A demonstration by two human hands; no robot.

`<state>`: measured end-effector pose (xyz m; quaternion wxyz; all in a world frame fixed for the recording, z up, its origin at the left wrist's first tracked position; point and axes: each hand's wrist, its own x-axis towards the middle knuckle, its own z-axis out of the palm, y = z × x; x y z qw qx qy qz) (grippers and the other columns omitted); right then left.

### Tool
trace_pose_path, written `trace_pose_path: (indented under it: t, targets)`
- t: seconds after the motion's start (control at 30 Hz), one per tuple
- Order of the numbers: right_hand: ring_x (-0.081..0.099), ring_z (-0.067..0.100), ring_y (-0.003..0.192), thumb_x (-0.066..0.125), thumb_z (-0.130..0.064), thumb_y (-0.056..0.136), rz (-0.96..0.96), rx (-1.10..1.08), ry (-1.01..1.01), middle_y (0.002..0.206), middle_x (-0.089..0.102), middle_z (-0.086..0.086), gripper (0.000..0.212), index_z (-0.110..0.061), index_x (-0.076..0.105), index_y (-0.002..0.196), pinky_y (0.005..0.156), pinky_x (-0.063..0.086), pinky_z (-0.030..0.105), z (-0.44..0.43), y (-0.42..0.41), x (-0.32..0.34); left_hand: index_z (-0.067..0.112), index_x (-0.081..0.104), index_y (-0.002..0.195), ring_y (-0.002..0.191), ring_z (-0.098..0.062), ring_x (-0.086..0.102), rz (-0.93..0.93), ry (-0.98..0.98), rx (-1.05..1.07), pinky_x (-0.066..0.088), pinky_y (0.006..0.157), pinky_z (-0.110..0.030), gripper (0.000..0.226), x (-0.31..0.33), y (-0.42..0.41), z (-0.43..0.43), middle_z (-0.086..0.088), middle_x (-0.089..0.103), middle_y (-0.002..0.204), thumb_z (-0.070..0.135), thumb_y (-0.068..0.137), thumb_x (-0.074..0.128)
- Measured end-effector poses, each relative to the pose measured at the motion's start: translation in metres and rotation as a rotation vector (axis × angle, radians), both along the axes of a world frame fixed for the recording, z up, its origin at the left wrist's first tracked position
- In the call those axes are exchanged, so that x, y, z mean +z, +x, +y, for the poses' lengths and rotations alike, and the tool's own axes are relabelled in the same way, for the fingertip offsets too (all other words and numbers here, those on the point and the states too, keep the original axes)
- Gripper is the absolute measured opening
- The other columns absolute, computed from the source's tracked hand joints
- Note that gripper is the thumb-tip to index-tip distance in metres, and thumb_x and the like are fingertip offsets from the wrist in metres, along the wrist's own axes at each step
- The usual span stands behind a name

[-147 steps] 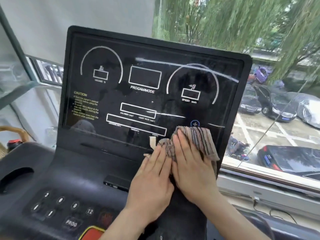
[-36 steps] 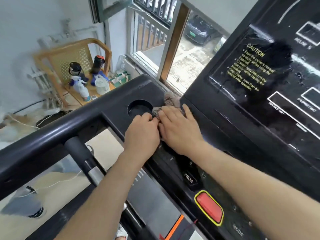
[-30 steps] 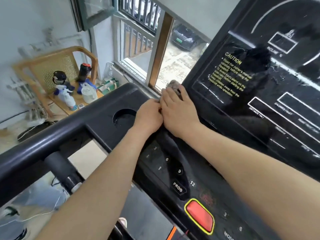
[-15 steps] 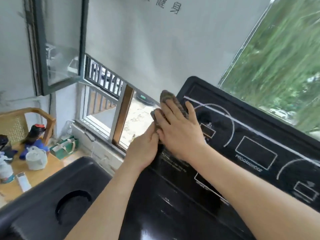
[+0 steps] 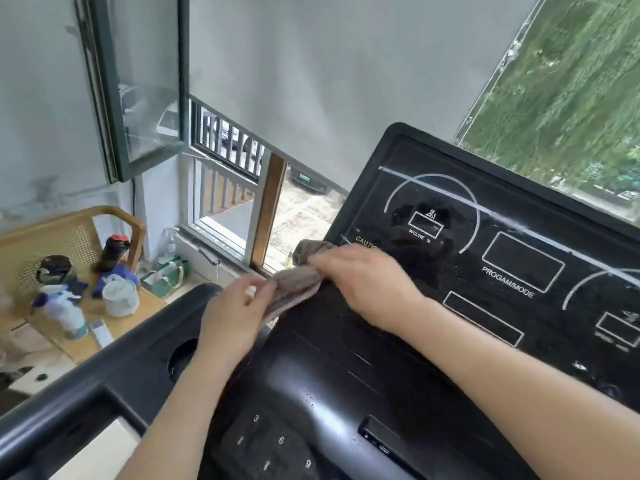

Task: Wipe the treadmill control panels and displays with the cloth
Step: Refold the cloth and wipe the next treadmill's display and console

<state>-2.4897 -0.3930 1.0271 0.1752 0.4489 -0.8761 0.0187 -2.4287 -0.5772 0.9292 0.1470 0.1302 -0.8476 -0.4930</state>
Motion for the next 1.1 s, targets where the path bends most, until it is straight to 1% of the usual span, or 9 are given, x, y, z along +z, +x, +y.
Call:
trace_pose_path:
  t: [0.13,0.2,0.3,0.57,0.7,0.83,0.93,1.03,1.1]
  targets:
    - [0.062,0.004,0.072,0.053,-0.011,0.095,-0.512,-0.239,-0.4,0.092,0.069,-0.004,0.02,-0.019,0.067,0.108,0.061,0.049,0.017,-0.01,0.008,0.064,0.037,0.064,0.105,0.085,-0.031,0.069,0.062,0.407,-0.391,0.049,0.086,-0.039,0.052,0.054,0.017,-0.028,-0.011,0.073,0.094,0.074,0.068,0.063]
    - [0.07,0.012,0.076,0.056,-0.015,0.095,-0.736,-0.25,-0.431,0.088,0.073,0.001,0.015,-0.015,0.07,0.101,0.064,0.056,0.021,-0.011,0.012,0.083,0.025,0.071,0.103,0.092,-0.029,0.07,0.048,0.469,-0.539,0.051,0.09,-0.041,0.046,0.075,0.025,-0.039,-0.011,0.074,0.096,0.051,0.066,0.078]
    - [0.072,0.018,0.082,0.06,-0.025,0.093,-0.92,-0.256,-0.458,0.088,0.074,0.002,0.015,-0.017,0.072,0.094,0.075,0.059,0.034,-0.008,0.013,0.094,0.019,0.076,0.082,0.08,-0.019,0.071,0.109,0.447,-0.354,0.054,0.075,-0.027,0.014,0.095,0.019,-0.041,-0.009,0.074,0.084,0.026,0.071,0.08]
    - [0.06,0.013,0.082,0.049,-0.032,0.099,-0.232,-0.411,-0.161,0.087,0.065,-0.009,0.02,-0.025,0.068,0.097,0.072,0.051,0.032,-0.005,-0.005,0.06,0.037,0.07,0.102,0.102,-0.029,0.046,0.035,-0.507,0.286,0.04,0.082,-0.043,0.019,0.075,-0.035,-0.002,-0.005,0.054,0.101,0.043,0.093,0.055]
    - [0.053,0.019,0.065,0.056,-0.018,0.094,0.244,-0.445,-0.028,0.079,0.053,-0.005,0.004,-0.019,0.06,0.094,0.053,0.042,0.03,-0.005,-0.023,0.04,0.025,0.055,0.121,0.075,-0.019,0.056,0.175,-0.258,0.28,0.035,0.057,-0.027,0.028,0.065,-0.047,0.018,0.006,0.059,0.082,0.03,0.094,0.053]
    - [0.047,0.025,0.076,0.049,-0.011,0.081,0.445,-0.352,-0.13,0.094,0.051,0.01,0.025,-0.011,0.059,0.104,0.065,0.033,0.034,0.003,-0.033,0.023,0.03,0.025,0.138,0.103,-0.009,0.058,0.189,0.022,-0.11,0.045,0.082,-0.023,0.067,0.039,-0.047,0.063,0.015,0.053,0.122,0.054,0.086,0.06]
    - [0.049,0.026,0.077,0.04,-0.009,0.085,0.543,-0.264,-0.113,0.094,0.056,0.009,0.025,-0.01,0.063,0.096,0.063,0.036,0.036,0.011,-0.039,0.018,0.035,0.012,0.146,0.121,-0.011,0.049,0.179,-0.073,-0.16,0.048,0.095,-0.037,0.094,0.015,-0.056,0.082,0.011,0.043,0.139,0.066,0.074,0.063]
    - [0.052,0.025,0.085,0.058,-0.014,0.089,0.57,-0.296,-0.078,0.101,0.059,0.007,0.013,-0.012,0.066,0.099,0.07,0.038,0.037,0.025,-0.045,0.017,0.035,0.022,0.141,0.103,-0.011,0.056,0.206,-0.104,-0.113,0.046,0.081,-0.03,0.088,0.02,-0.077,0.078,0.012,0.055,0.124,0.071,0.07,0.059]
    - [0.051,0.025,0.107,0.061,-0.028,0.091,0.538,-0.373,-0.029,0.118,0.056,0.006,0.028,-0.016,0.063,0.116,0.085,0.035,0.041,0.034,-0.048,0.02,0.03,0.031,0.135,0.092,-0.012,0.058,0.237,-0.136,-0.069,0.038,0.074,-0.025,0.074,0.028,-0.088,0.079,0.011,0.061,0.112,0.064,0.074,0.055]
